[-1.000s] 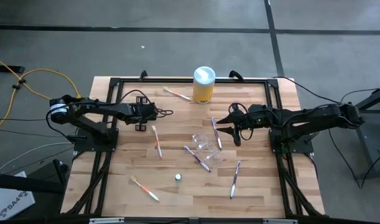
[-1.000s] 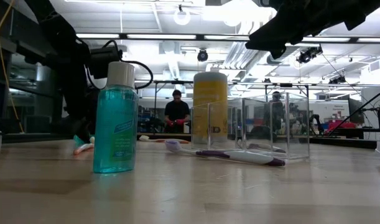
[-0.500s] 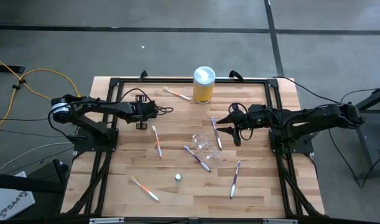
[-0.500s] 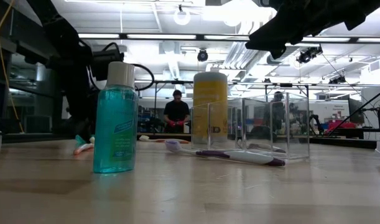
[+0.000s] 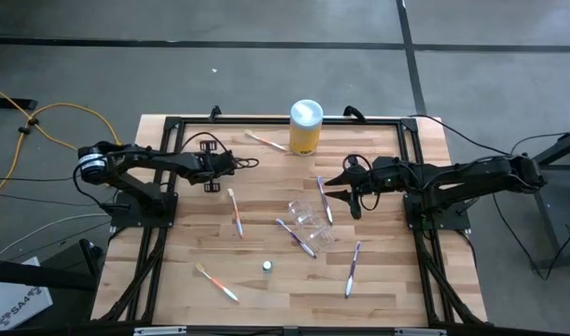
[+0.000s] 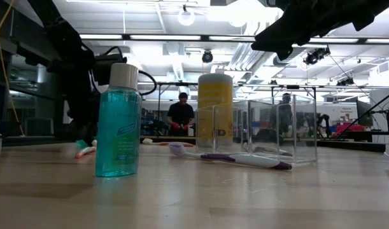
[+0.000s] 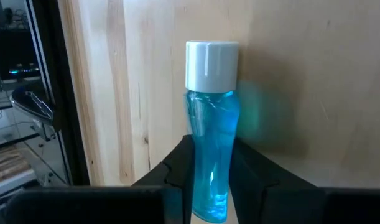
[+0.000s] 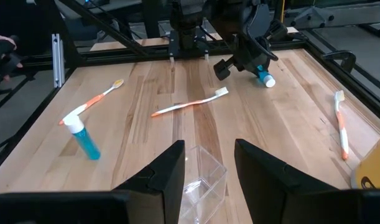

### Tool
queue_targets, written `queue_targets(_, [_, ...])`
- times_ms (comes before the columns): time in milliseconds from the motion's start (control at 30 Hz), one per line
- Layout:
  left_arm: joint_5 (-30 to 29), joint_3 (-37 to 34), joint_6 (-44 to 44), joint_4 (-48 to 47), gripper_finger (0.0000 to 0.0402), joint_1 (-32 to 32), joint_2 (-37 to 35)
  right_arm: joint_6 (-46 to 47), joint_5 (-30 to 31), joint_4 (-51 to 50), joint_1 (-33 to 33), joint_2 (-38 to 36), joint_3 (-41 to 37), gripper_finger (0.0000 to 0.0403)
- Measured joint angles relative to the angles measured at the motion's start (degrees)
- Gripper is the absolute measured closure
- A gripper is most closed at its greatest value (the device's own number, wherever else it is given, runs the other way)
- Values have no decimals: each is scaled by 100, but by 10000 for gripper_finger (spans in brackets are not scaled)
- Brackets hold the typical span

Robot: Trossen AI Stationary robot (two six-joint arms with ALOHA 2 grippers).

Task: Pick & Place toothbrushing station
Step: Put the top mouthwash into the transparent organizer

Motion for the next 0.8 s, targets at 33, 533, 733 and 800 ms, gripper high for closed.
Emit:
queue_targets(33, [15,-4,-52,-1,336,-22,-48,-1,0,-2,0,2,0,271])
queue_targets(533, [809,-8,-559,137,337,-427,-1284,-1,1,0,0,2,0,271])
queue_targets(733, [1786,-2,-807,693,337,-480,-1863,0,2,0,0,1,0,271])
queue_targets(800, [2141,-2,-898,950,337,-480,-2018,1,0,0,0,2,0,271])
